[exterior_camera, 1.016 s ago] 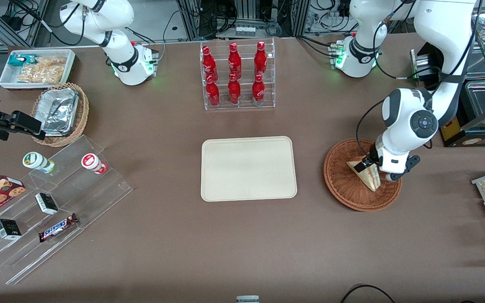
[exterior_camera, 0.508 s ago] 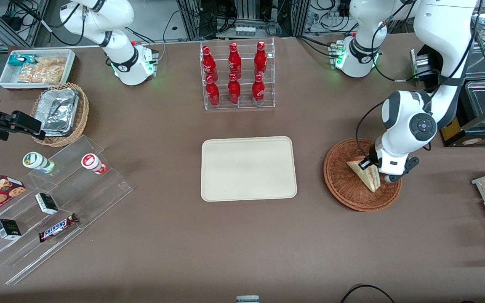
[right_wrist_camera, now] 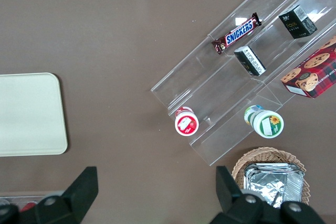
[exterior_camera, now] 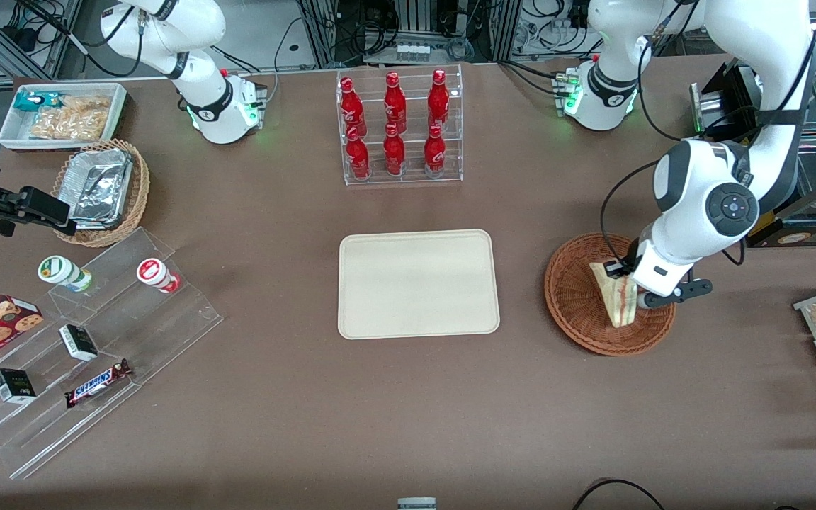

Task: Place sandwich from basket to tray
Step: 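Close the left gripper on the sandwich and lift it, then carry the held sandwich with the left gripper over the cream tray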

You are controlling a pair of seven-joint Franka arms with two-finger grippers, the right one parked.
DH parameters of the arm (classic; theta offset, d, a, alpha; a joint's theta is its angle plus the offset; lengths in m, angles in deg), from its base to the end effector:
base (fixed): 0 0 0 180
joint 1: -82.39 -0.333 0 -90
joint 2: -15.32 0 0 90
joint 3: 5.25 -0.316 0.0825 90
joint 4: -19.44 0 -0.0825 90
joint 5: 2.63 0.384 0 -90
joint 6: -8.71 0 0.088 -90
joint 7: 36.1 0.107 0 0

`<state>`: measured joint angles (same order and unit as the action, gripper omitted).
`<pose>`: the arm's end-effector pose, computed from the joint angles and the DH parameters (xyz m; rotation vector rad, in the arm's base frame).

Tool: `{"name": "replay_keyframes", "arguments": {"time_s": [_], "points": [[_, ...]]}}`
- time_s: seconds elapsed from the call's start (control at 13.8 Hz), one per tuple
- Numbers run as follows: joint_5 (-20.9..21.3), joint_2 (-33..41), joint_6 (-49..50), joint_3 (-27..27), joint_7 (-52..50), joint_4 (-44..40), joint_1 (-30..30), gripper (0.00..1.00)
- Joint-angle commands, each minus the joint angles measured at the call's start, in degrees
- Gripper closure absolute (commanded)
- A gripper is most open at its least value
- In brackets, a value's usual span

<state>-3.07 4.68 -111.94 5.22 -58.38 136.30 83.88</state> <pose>0.5569 -0.1161 0.3450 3.1182 0.2901 -0.1931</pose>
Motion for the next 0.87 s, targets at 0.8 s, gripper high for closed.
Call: {"name": "replay_keyframes", "arguments": {"time_s": [0.8], "points": [[0.26,-14.4,5.34,-0.01,-15.94,-18.67,24.33,1.0]]}}
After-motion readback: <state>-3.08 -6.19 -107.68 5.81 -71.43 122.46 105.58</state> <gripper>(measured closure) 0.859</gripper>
